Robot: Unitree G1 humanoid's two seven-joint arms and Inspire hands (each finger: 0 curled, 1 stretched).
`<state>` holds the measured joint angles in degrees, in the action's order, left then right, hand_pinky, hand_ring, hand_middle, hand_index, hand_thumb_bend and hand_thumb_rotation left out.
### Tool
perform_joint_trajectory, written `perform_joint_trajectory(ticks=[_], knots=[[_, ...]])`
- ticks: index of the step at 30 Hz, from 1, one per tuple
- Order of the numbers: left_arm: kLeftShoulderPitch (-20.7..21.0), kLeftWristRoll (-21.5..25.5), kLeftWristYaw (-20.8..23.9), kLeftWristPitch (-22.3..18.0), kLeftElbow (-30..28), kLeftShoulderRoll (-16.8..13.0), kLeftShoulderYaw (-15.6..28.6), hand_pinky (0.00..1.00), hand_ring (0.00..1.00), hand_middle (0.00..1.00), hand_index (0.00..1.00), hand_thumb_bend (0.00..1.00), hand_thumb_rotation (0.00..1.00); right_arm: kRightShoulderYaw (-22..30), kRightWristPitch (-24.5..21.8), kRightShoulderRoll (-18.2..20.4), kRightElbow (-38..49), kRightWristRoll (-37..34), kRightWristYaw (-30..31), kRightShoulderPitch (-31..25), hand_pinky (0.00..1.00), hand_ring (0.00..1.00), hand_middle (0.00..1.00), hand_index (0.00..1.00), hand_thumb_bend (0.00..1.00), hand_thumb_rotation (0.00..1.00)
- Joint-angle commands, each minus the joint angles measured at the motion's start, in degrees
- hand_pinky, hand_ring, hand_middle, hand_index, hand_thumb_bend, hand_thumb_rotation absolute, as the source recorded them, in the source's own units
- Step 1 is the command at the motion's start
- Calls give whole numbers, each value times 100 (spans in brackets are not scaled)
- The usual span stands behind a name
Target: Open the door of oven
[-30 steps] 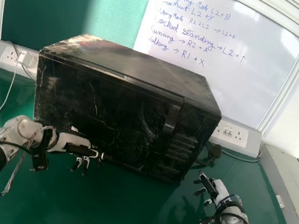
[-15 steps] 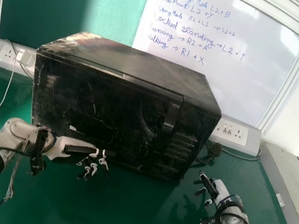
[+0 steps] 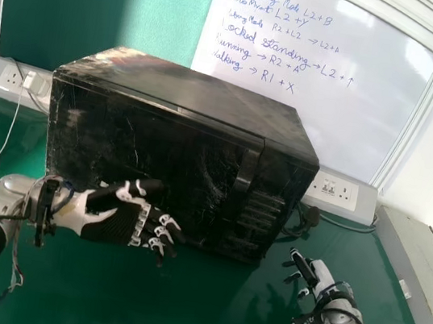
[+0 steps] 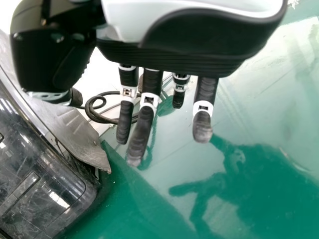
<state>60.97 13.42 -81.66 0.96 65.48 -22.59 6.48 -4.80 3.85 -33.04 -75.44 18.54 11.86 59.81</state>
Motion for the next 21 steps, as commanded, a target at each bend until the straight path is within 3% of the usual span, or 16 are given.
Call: perform_joint_trajectory(ticks=[1, 8, 13, 21], knots=[[-9, 182, -111, 210, -41, 44, 167, 42, 54, 64, 70, 100, 62, 7, -8, -57, -8, -23, 36, 75, 12, 18, 31, 62, 60, 51], [-130, 555, -324, 133, -147, 187, 508, 43, 55, 66, 70, 100, 81, -42, 39, -73, -3, 23, 20, 68, 13, 19, 31, 62, 59, 53], [-204, 742, -335, 93, -225, 288, 688, 47, 68, 75, 74, 100, 90, -19, 22, -66, -9, -6, 29, 68, 12, 19, 31, 61, 61, 53], [-249, 857, -205, -13, -281, 355, 784, 59, 87, 90, 87, 100, 95, -33, -7, -64, -2, 10, 12, 78, 12, 19, 31, 62, 61, 53]])
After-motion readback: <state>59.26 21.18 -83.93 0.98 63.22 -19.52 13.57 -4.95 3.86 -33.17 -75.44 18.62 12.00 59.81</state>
